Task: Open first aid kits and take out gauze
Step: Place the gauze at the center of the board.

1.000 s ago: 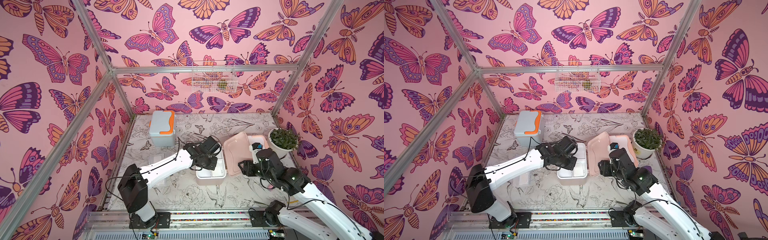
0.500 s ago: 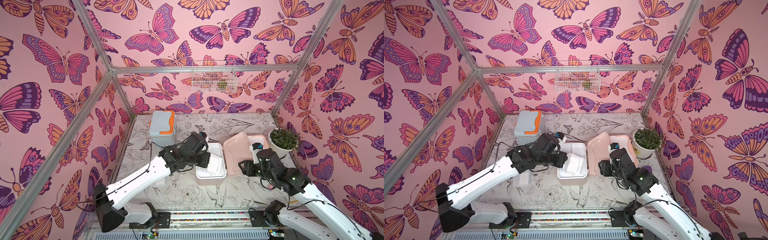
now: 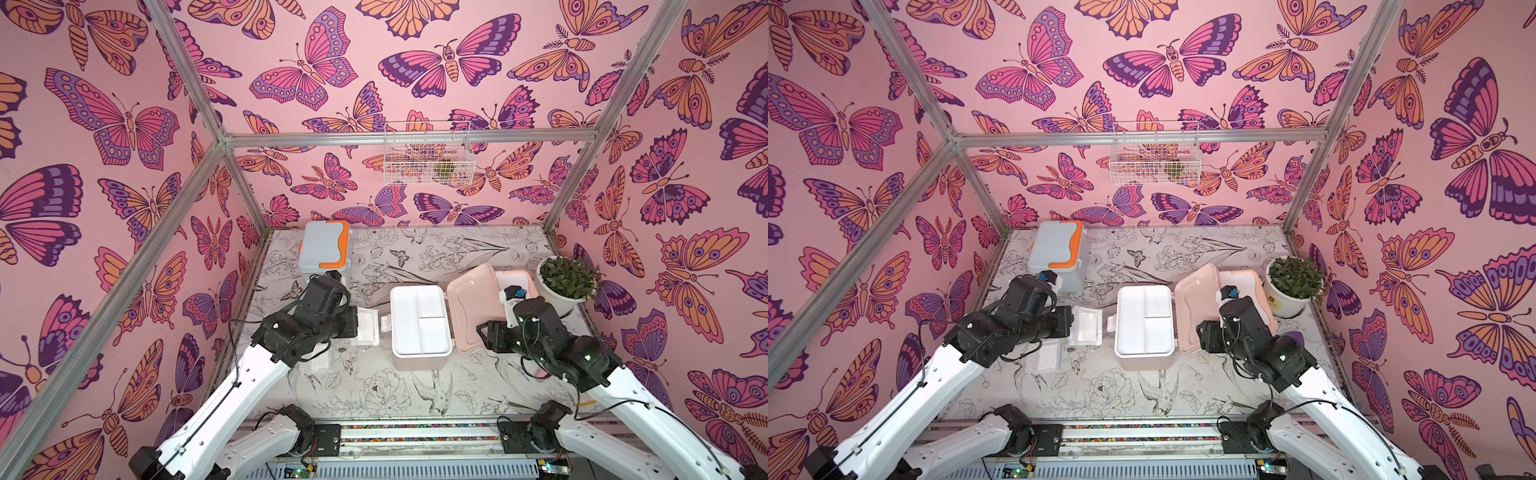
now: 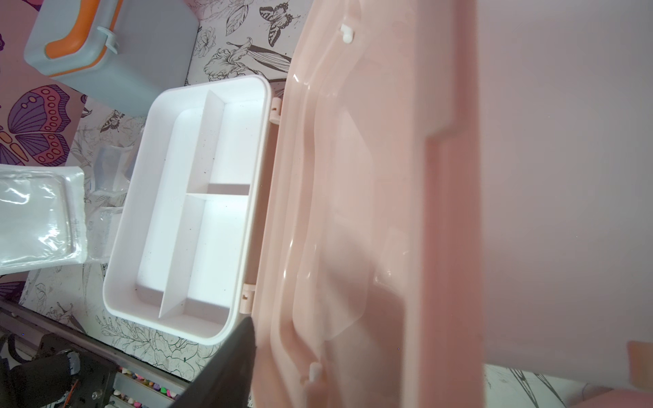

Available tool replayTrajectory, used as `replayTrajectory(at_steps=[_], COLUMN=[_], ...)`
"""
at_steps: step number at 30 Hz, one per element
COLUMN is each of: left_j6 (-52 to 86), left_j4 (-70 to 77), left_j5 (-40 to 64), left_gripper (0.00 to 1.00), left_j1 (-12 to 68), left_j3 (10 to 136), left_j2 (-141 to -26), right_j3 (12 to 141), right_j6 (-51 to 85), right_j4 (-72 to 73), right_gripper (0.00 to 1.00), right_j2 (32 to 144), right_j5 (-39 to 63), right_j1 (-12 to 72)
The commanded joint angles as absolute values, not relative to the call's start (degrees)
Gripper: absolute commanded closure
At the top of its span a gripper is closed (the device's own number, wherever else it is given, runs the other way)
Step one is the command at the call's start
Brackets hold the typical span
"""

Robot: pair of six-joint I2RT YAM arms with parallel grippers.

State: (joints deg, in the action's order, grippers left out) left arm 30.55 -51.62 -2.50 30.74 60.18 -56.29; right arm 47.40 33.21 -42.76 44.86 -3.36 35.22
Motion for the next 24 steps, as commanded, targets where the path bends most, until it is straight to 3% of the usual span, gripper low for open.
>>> replayTrajectory(at_steps=[1,12,24], left_j6=[29.45,29.4,29.44], left_j4=[-54.19,-50.27,-52.11], left_j5=[-5.71,-9.65,-14.06], left_gripper=[1.0,1.0,1.0], left_j1=[28.72,27.77,27.79], left_j3=[56.91,55.0,55.28], left_j2=[-59.03,-75.95,-82.36], right_j3=[47.29,47.81,47.9], right_j6=[33.4,32.81,32.7], right_j4=[-42.98,-43.52,-43.35], right_gripper=[0.39,0.39,0.39], right_j2=[44.52,45.03,45.38], right_j5=[-2.65,-2.73,-2.37], right_j1=[34.96,34.89,34.8])
